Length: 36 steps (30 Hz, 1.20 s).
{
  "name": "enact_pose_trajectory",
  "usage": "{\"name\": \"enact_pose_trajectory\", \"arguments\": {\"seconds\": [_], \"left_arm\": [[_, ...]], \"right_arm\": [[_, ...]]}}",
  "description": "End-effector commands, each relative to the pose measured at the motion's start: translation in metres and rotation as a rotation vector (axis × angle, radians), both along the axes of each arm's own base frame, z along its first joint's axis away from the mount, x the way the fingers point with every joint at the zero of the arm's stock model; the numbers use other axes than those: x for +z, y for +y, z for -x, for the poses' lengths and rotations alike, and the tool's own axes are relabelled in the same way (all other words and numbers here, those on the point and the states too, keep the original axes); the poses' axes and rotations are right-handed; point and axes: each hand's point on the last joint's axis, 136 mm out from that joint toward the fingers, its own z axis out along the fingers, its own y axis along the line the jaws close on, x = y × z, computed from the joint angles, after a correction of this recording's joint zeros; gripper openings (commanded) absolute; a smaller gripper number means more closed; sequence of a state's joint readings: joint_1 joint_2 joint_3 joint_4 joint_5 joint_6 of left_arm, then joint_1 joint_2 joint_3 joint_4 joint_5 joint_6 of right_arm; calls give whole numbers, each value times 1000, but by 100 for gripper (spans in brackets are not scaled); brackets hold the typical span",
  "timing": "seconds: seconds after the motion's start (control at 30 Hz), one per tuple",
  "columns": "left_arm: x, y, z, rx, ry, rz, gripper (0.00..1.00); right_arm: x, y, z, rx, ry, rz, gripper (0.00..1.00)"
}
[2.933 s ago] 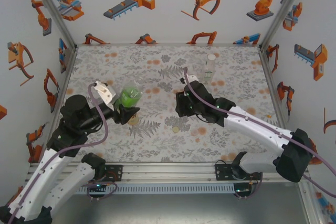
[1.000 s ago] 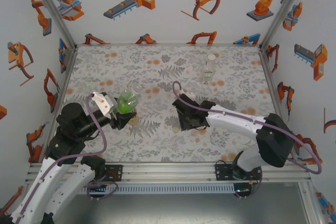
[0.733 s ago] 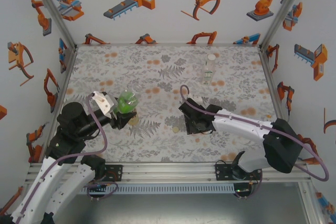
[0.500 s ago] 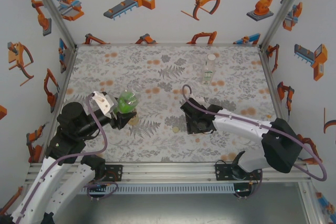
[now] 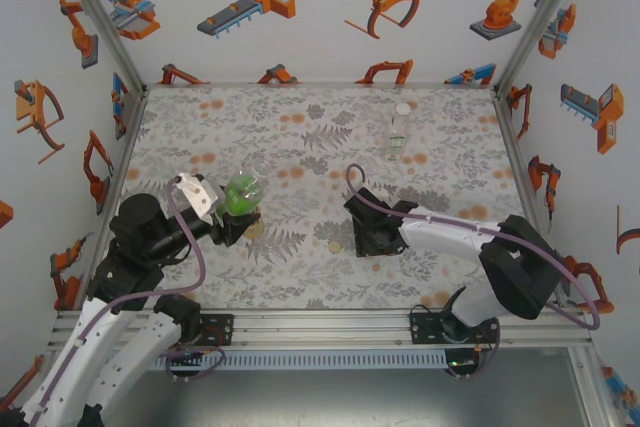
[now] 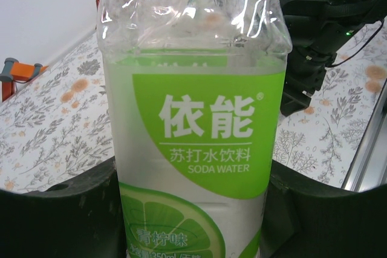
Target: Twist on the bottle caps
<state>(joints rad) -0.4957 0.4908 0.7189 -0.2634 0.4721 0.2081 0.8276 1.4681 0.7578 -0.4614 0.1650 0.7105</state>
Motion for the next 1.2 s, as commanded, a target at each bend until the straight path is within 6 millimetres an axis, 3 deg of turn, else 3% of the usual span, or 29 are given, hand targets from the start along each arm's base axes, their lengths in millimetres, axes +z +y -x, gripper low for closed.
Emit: {"name": "enact_pose_trajectory", "arguments": {"seconds": [0.0, 1.17], "left_arm": [[1, -2, 1, -16, -1, 5, 3], [-2, -4, -1, -27, 15, 4, 3]], "right_arm": [[-12, -3, 3, -12, 27, 7, 49], [-10, -3, 5, 9, 52, 8, 43]]}}
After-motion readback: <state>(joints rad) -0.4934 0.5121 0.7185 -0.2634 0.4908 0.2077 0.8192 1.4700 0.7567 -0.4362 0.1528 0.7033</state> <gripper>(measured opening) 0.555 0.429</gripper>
